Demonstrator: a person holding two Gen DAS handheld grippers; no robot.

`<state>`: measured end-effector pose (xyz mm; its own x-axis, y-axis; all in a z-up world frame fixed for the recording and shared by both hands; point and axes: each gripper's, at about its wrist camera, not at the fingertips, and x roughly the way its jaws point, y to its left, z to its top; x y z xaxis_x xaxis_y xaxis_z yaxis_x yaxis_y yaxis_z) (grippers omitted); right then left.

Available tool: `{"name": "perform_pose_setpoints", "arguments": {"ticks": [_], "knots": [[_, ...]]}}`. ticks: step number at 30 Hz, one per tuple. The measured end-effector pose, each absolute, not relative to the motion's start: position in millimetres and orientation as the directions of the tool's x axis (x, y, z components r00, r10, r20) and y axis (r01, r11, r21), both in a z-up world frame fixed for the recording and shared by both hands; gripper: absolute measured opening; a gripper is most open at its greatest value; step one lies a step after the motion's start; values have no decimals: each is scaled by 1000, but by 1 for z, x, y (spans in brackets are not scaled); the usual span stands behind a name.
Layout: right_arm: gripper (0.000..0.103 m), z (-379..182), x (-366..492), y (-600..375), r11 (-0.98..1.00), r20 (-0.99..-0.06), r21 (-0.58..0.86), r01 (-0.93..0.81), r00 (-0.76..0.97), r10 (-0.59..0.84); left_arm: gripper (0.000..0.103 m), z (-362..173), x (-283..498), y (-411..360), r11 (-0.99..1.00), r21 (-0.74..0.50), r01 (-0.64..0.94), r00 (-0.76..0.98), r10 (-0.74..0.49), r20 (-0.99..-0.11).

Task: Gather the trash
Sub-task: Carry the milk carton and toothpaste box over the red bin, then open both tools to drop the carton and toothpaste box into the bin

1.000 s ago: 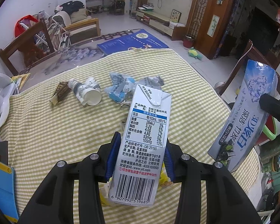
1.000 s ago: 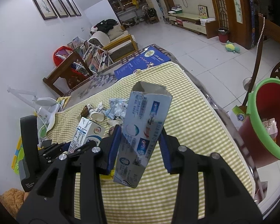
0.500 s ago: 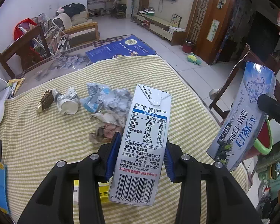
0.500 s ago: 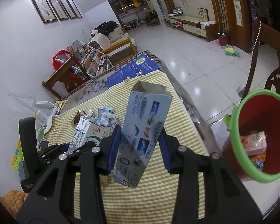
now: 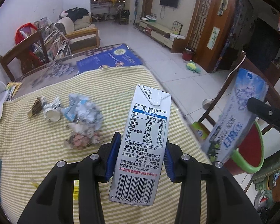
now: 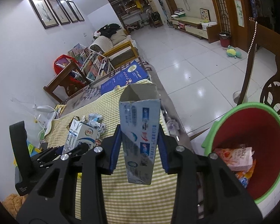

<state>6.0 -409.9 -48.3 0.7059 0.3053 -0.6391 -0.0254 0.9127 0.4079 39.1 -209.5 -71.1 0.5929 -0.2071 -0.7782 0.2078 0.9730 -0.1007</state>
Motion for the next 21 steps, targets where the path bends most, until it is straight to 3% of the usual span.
{"name": "perform_pose_setpoints", "arguments": {"ticks": [8, 21], "knots": [[36, -42, -8, -464, 922, -629, 388, 11, 734, 256, 39, -62, 40, -281, 946, -133, 295, 577, -287, -764], [36, -65, -51, -576, 902, -684, 352, 251, 727, 64, 35, -65, 33, -409, 840, -223, 495, 454, -468, -758]]}}
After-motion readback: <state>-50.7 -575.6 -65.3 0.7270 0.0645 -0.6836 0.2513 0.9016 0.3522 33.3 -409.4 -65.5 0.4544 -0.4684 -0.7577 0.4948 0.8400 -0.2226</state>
